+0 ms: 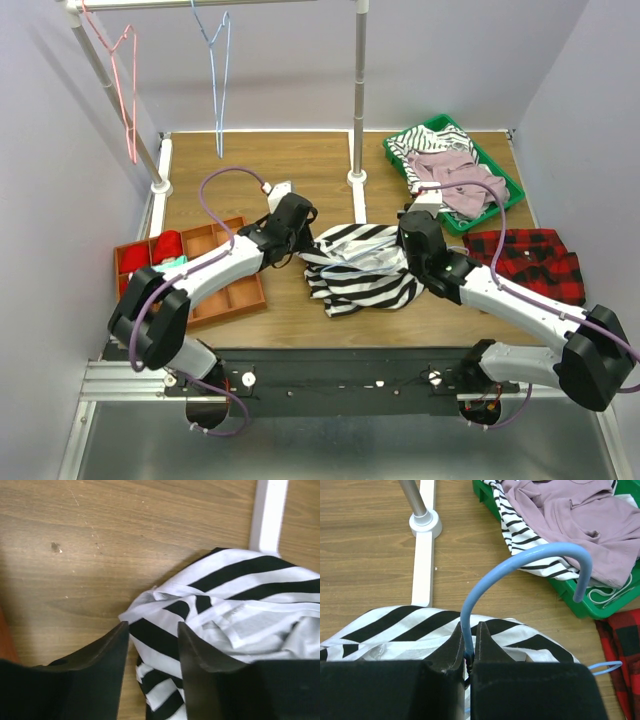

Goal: Place the tank top on the hanger

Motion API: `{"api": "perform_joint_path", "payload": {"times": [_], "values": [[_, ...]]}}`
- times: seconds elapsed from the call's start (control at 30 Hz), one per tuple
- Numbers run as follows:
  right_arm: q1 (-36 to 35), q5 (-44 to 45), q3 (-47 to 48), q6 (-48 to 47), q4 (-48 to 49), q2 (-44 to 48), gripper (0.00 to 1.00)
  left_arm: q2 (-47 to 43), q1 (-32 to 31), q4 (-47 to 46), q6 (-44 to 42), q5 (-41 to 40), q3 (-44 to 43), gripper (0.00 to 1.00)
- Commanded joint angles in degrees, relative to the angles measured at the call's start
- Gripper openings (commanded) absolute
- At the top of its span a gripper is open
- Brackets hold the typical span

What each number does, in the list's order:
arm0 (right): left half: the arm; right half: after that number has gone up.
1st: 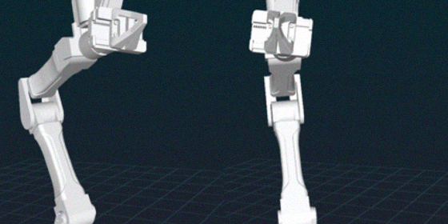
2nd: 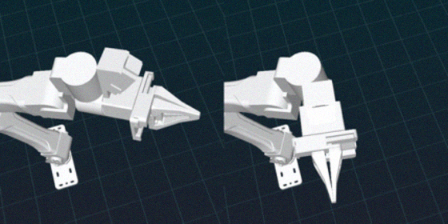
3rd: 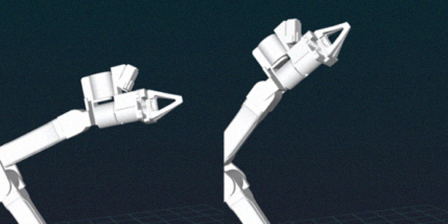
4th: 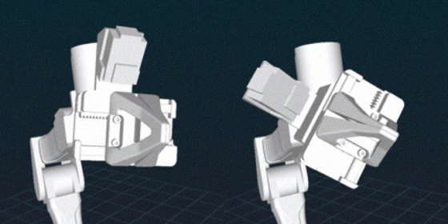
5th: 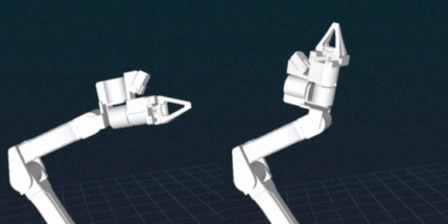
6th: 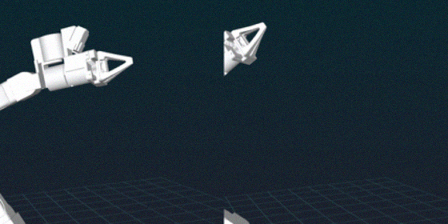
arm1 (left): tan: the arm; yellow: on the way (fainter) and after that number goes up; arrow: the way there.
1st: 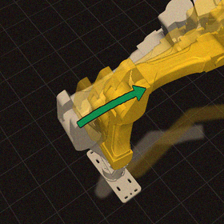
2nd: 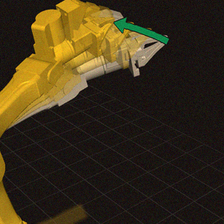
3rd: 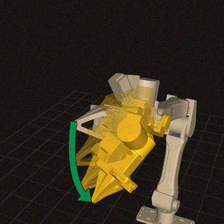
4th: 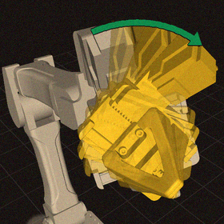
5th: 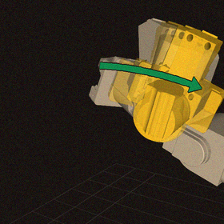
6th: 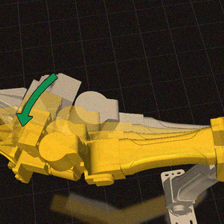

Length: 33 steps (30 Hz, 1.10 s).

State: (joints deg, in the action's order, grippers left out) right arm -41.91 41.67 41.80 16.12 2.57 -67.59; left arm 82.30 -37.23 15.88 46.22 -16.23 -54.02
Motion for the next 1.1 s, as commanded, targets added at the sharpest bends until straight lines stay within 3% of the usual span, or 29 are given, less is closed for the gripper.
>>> {"api": "perform_joint_path", "payload": {"times": [0.0,0.13,0.3,0.4,0.43,0.6,0.93,1.07], "values": [[-0.54,2.80,-0.67,1.54,1.47,-0.35,0.01,5.58,0.14,0.65,2.12,-3.81,-3.02,0.58],[-0.63,2.71,0.21,1.46,0.95,-0.52,0.01,8.22,0.23,-2.08,1.60,-2.67,-3.64,0.65],[-0.72,3.07,1.35,1.11,0.16,-0.79,0.01,11.91,0.67,-4.01,0.54,-0.30,-5.30,0.63],[-0.72,3.15,2.05,1.37,-0.63,-1.31,0.01,13.14,0.76,-5.59,0.28,1.45,-5.48,0.46],[-0.63,3.15,2.23,1.37,-0.72,-1.49,0.01,13.41,0.76,-5.77,-0.51,1.99,-5.66,0.32],[-0.63,5.78,4.51,2.07,-3.09,-3.07,0.01,11.39,0.85,-6.22,-3.67,4.54,-6.53,0.00],[-0.63,15.10,16.72,6.81,-13.28,-13.69,0.01,-0.03,0.76,-5.60,-6.31,6.73,0.40,0.00],[-0.63,15.11,21.83,10.24,-19.61,-18.80,0.01,-4.68,0.41,-6.12,-6.31,7.09,4.53,0.00]]}}
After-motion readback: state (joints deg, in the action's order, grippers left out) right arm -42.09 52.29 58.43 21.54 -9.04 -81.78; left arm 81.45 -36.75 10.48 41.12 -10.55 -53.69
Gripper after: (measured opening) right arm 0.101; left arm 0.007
